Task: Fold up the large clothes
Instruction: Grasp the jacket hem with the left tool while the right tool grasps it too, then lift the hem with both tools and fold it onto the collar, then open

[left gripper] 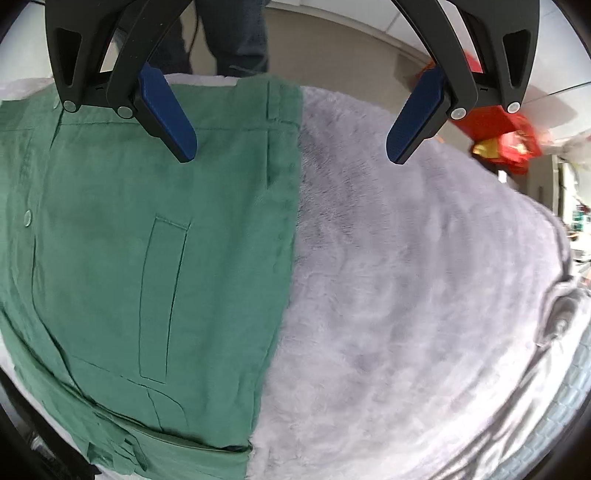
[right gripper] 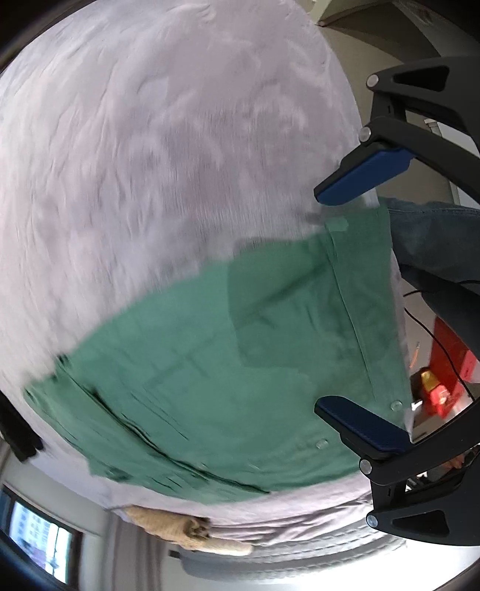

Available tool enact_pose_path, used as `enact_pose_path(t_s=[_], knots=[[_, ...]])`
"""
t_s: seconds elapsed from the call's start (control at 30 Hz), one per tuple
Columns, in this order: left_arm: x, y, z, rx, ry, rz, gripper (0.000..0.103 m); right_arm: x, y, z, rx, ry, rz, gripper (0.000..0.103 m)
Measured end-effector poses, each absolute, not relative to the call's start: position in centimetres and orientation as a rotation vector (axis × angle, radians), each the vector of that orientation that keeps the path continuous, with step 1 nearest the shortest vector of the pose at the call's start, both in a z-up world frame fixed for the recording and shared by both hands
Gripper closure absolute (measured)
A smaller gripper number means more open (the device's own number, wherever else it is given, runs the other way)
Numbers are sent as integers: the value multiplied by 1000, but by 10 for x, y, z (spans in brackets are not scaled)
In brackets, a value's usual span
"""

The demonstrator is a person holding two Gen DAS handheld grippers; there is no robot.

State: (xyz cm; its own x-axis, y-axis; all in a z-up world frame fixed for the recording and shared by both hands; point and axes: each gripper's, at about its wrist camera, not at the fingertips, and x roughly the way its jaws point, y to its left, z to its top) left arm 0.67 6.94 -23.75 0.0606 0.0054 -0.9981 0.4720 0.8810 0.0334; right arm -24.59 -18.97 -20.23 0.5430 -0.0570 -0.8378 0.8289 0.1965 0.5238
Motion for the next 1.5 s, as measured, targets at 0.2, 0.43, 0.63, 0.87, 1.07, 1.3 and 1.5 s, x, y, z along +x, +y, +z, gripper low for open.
enact_pose_path(t_s=[0.2,0.43,0.63,0.87,1.07,1.3,1.5], knots=[[14,68,-253,275,1589,-507,0,-251,-192,-238,1356,767,-640,0],[9,65,-264,234,1638,-590,0,-235,-181,-237,1497,626,-413,0],[13,64,-279,229,1661,-589,0,-229,-179,-236,1513,599,-395,0],[1,56,-263,277,1566,-643,43,-231,-172,-248,1486,671,-530,19],[1,39,-233,169,1585,-745,79,-241,-169,-237,1443,623,-527,96],[38,36,-170,-44,1527,-813,79,-221,-195,-179,1426,466,-321,96],[98,10,-133,-158,1434,-772,79,-166,-247,-113,1348,415,-216,96]])
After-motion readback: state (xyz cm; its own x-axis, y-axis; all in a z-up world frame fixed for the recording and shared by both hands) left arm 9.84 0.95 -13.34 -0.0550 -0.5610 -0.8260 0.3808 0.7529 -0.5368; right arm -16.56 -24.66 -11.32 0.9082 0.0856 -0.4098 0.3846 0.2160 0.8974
